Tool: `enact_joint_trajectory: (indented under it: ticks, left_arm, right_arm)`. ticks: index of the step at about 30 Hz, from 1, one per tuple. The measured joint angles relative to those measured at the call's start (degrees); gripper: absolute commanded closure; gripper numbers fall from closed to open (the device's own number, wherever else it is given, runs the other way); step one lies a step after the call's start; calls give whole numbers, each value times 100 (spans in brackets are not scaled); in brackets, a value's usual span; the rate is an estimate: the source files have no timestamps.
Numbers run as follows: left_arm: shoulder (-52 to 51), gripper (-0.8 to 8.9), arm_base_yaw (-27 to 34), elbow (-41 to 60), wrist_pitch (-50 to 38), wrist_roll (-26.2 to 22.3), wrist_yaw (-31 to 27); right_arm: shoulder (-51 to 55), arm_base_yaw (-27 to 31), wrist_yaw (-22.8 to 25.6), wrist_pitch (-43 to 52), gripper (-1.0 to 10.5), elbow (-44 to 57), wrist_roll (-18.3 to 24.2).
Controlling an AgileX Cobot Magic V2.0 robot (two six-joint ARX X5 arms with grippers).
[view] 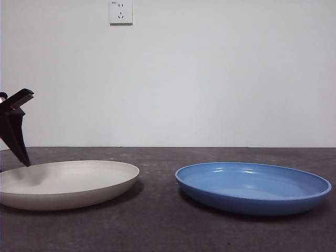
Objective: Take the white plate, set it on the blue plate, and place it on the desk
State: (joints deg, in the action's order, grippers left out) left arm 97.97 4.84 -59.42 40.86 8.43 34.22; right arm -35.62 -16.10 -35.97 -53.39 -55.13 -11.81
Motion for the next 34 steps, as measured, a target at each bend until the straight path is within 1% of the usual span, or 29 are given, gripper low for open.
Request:
enact_joint_trajectory:
  ticks: [3, 5, 8, 11, 12, 19, 25, 28, 30, 32, 34]
  left_arm:
    - [2, 674, 0, 0, 2, 0, -9]
    - [7, 698, 0, 0, 4, 0, -17]
    - [98, 709, 0, -7, 4, 0, -20]
    - [232, 800, 0, -9, 9, -2, -20]
    - [264, 806, 0, -9, 11, -4, -20]
    - [330, 806, -4, -48, 74, -26, -48]
    - [332, 804, -59, -608, 697, -15, -74]
    - [332, 803, -229, -1056, 1097, 4, -83]
    - [332, 803, -442, -1327, 1325, 7, -85]
    - [332, 803, -741, -1600, 1528, 66, -85]
    - [332, 803, -1064, -1829, 1613, 164, -83]
  right_arm:
    - [0, 0, 0, 0, 264, 0, 0]
    - [0, 0, 0, 0, 264, 0, 0]
    - [0, 0, 0, 0, 264, 0, 0]
    - [0, 0, 0, -2, 264, 0, 0]
    - [0, 0, -2, -4, 264, 0, 0]
    - [0, 0, -2, -33, 264, 0, 0]
    - [0, 0, 0, -50, 264, 0, 0]
    - [0, 0, 17, -190, 265, -13, -2]
    - [0, 0, 153, -339, 265, -59, -2]
    - [0, 0, 337, -501, 265, -127, -2]
    - [2, 2, 398, -614, 265, -177, 0]
